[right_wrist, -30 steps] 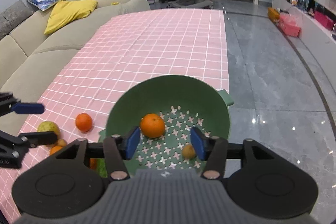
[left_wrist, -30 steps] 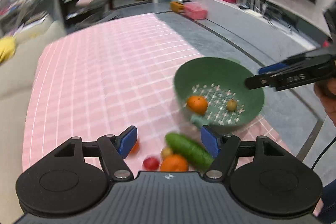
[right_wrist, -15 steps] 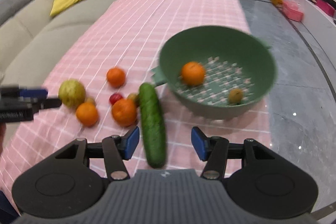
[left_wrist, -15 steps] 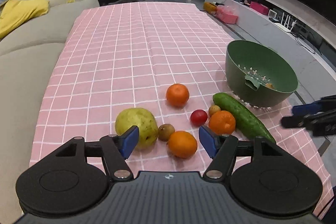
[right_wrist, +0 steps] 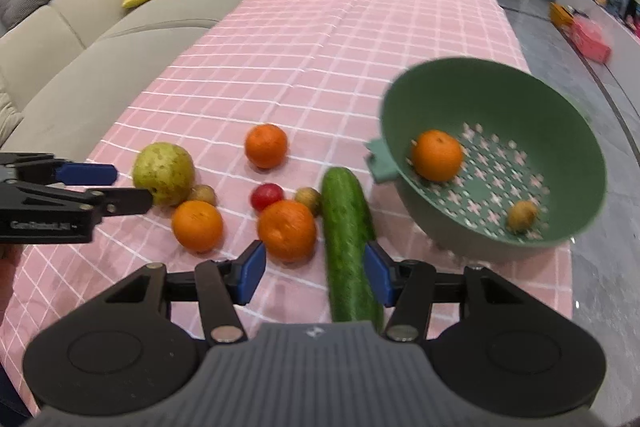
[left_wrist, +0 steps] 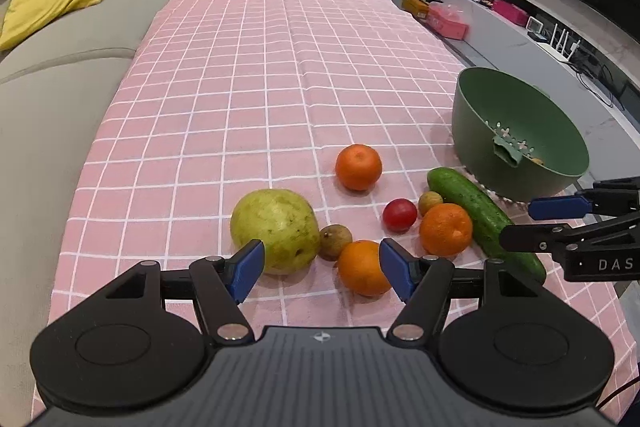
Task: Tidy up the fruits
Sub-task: 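Move both tools back to the fruit around the pear and orange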
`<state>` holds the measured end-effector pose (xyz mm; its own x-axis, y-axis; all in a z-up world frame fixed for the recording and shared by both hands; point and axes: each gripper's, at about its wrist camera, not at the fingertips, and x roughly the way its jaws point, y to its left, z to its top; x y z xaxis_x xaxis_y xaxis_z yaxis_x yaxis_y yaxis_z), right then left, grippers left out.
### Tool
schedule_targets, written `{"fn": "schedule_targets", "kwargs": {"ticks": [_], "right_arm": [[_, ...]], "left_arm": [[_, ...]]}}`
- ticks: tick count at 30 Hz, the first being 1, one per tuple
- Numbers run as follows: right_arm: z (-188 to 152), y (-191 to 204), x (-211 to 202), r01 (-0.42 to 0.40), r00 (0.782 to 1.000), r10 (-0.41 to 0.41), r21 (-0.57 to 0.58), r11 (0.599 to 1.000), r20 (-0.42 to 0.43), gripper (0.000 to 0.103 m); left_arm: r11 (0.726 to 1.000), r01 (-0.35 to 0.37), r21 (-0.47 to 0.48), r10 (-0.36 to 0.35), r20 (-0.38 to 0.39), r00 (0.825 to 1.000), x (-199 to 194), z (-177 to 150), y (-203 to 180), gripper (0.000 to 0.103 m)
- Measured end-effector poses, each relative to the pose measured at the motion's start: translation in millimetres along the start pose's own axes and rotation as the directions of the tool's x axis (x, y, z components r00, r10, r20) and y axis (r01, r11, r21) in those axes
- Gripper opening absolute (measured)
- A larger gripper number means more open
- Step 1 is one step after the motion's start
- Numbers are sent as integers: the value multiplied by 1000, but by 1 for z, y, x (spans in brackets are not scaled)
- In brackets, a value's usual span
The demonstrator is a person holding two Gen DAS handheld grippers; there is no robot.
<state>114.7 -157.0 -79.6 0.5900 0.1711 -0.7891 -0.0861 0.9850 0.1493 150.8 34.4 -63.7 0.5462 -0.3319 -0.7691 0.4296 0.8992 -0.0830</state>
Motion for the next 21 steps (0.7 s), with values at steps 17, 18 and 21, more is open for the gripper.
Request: {"fn": "schedule_targets", "kwargs": {"ticks": [17,18,21], "right_arm": [[-4,58,59,134,991,-128,-362,923,42,41],[-5,59,62,139,990,-133,-369,919,42,43],[-6,62,65,157,988,-150,-392,907,48,43]], "left_arm": [[997,0,-80,-1,-5,1000,1,4,28,77],[997,0,-80,0,-6,1000,2,4,29,77],[996,8,-87,-9,-18,1000,4,4,30,77]]}}
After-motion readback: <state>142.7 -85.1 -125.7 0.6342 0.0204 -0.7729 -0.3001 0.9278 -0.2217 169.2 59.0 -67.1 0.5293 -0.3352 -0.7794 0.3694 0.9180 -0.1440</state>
